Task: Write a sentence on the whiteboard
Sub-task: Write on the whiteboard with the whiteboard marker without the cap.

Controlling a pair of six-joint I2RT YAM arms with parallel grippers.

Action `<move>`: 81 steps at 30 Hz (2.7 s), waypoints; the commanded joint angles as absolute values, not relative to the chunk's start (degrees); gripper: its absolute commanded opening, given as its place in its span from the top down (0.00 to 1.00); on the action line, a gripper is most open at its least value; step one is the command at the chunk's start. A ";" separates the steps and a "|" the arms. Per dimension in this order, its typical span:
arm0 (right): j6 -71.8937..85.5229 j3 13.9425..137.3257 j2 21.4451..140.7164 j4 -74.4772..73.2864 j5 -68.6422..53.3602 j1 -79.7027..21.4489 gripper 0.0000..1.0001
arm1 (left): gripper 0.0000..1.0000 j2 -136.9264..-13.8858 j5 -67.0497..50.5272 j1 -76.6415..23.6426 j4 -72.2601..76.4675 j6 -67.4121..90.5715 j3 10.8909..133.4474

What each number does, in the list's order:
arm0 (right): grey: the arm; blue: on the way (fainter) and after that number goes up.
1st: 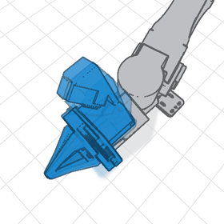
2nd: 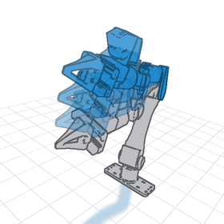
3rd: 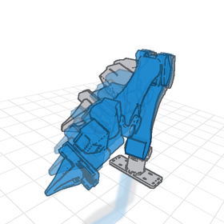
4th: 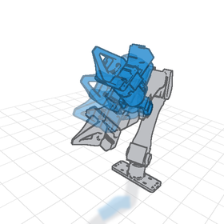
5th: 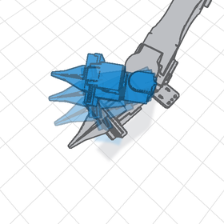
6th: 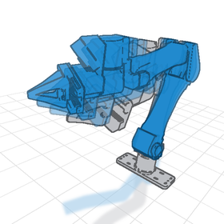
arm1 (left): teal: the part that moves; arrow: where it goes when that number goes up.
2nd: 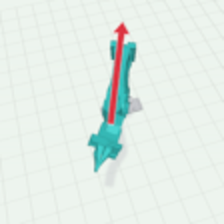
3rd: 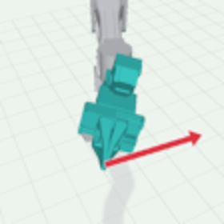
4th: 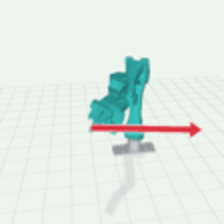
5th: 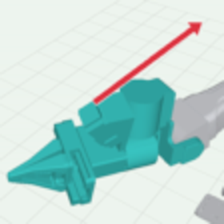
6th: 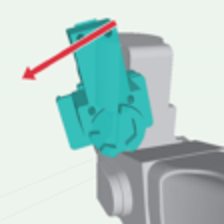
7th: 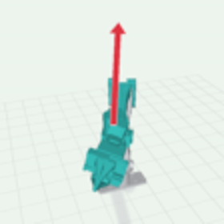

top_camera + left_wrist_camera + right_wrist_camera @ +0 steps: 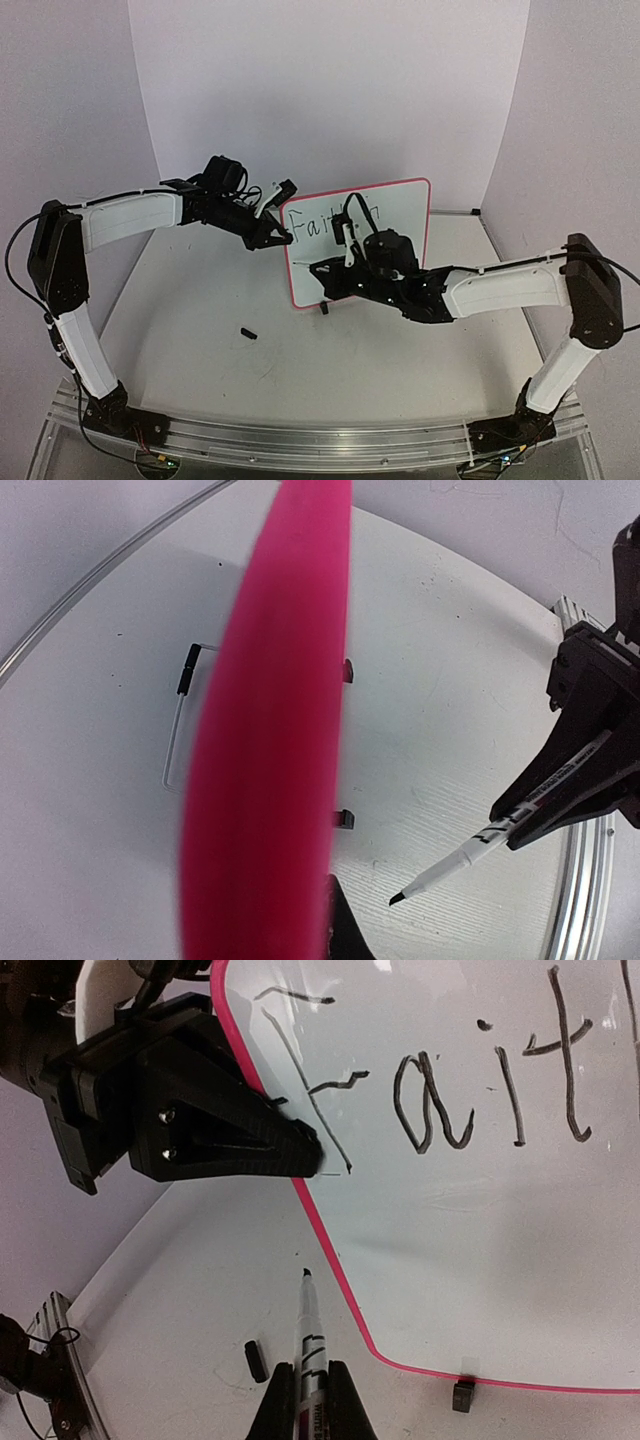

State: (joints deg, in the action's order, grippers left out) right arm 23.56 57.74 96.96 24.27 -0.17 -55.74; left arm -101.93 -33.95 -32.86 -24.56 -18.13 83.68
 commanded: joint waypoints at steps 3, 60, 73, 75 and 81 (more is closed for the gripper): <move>22.24 60.29 99.05 26.79 2.34 -56.56 1.00 | 1.00 -103.10 -27.24 -33.23 -30.41 -21.18 83.39; 22.71 62.60 99.37 27.34 9.03 -56.84 1.00 | 1.00 -102.69 -27.08 -33.24 -30.60 -21.28 83.49; 23.55 64.51 101.79 24.00 10.35 -56.81 1.00 | 1.00 -102.57 -27.30 -33.22 -30.47 -21.31 83.48; 23.73 64.51 102.05 23.62 10.50 -56.85 1.00 | 1.00 -102.57 -27.29 -33.22 -30.53 -21.27 83.50; 24.48 64.37 102.94 22.05 10.28 -56.86 1.00 | 1.00 -102.61 -27.38 -33.22 -30.49 -21.19 83.58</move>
